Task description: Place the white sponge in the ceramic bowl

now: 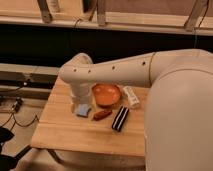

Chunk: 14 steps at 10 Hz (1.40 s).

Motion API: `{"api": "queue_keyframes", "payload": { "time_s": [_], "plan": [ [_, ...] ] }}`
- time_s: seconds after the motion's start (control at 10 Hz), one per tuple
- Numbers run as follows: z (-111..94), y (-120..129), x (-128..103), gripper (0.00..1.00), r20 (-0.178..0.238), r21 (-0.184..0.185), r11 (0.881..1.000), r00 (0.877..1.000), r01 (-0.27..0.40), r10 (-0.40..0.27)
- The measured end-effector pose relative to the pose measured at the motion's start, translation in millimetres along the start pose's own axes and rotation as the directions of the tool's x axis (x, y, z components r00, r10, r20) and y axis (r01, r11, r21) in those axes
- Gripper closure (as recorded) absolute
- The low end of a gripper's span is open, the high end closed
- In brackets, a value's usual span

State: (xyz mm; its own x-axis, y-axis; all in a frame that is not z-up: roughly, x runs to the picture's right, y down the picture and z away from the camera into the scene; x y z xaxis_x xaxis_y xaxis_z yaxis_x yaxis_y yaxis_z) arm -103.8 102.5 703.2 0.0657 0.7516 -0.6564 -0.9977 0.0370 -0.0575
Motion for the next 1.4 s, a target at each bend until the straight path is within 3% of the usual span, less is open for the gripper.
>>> {"api": "queue_keyframes", "payload": {
  "time_s": [1.1,1.3,1.4],
  "plan": [
    [-1.0,-0.4,-1.0,0.35,0.005,-0.004,1.000,1.000,-0.009,0.009],
    [-6.2,6.3,-14.4,0.35,0.048,-0.060,0.995,0.995,-0.084,0.087],
    [-6.4,12.3,-19.6,0.35,0.067,-0.065,0.994,0.993,-0.089,0.093]
  ]
}}
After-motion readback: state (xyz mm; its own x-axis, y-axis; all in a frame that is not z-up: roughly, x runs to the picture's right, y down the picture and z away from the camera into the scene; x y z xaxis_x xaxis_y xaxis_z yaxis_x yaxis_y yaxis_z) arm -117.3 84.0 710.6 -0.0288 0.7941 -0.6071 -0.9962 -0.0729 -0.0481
